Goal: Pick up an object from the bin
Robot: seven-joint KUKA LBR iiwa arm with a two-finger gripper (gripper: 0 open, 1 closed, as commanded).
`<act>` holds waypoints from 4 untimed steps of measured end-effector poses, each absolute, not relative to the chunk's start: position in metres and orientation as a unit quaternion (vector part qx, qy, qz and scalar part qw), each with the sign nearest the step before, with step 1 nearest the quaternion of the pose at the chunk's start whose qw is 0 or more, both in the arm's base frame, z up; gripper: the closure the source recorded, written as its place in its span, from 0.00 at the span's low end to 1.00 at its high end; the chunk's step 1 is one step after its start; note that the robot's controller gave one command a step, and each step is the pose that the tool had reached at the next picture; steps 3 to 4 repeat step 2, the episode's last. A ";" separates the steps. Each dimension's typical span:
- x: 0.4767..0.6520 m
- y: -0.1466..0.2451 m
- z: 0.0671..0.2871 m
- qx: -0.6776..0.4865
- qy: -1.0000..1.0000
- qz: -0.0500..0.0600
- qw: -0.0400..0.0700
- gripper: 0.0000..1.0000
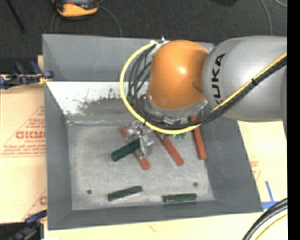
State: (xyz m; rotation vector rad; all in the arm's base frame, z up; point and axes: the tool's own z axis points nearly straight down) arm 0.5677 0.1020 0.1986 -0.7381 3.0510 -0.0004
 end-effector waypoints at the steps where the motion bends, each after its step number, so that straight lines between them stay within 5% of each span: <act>1: 0.568 0.102 0.198 -0.235 0.972 0.000 0.001 1.00; 2: 0.610 0.075 0.316 -0.443 0.897 -0.001 0.004 1.00; 4: 0.610 0.075 0.316 -0.443 0.897 -0.001 0.004 1.00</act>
Offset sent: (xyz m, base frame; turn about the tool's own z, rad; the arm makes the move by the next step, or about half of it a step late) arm 0.0401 -0.0265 0.1156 -0.4447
